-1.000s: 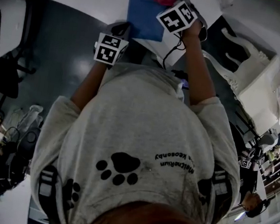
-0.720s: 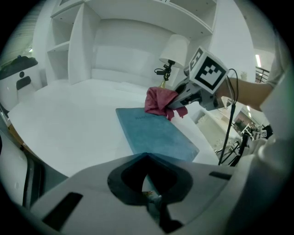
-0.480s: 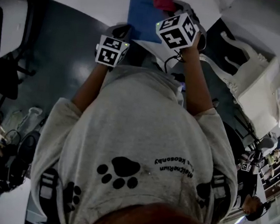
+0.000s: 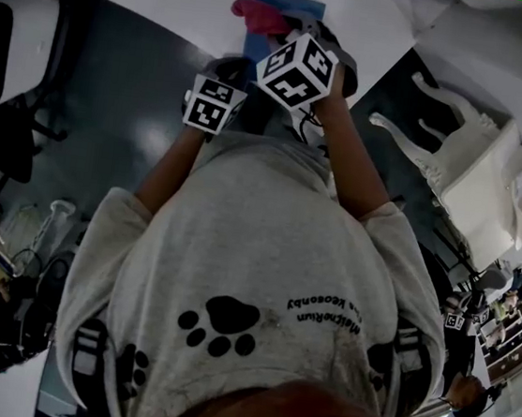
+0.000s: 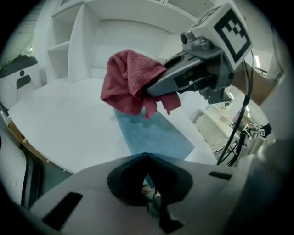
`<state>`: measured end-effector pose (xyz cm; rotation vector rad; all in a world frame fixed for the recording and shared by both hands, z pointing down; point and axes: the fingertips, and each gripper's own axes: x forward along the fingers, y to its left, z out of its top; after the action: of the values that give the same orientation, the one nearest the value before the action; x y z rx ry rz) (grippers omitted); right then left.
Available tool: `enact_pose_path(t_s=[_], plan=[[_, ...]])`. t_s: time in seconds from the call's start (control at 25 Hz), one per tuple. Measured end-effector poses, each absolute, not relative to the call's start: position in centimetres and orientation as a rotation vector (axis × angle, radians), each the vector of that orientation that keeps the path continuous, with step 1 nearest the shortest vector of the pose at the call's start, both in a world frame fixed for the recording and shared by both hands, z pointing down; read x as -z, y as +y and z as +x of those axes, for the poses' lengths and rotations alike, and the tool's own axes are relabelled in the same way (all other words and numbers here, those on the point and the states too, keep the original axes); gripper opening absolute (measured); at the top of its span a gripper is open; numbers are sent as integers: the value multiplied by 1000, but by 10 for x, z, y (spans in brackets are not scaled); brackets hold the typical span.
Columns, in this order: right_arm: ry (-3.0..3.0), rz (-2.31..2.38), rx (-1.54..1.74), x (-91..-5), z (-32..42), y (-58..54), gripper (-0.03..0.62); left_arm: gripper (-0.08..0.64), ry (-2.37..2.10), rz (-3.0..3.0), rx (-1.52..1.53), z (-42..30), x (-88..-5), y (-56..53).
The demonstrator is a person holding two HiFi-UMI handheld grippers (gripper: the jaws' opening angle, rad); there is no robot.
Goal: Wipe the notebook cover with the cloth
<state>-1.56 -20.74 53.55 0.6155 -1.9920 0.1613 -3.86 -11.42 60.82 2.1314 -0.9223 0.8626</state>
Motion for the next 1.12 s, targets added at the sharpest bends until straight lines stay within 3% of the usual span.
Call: enact_pose_path(t_s=[0.56,1.12], plan=[[-1870,443,-198,-590,-35,-194,71,11,-923,2129,-860,-39,-612,-113],[-1752,459,-242,-602,19,-191,71,11,-922,2120,-866,-37,-610,-114]])
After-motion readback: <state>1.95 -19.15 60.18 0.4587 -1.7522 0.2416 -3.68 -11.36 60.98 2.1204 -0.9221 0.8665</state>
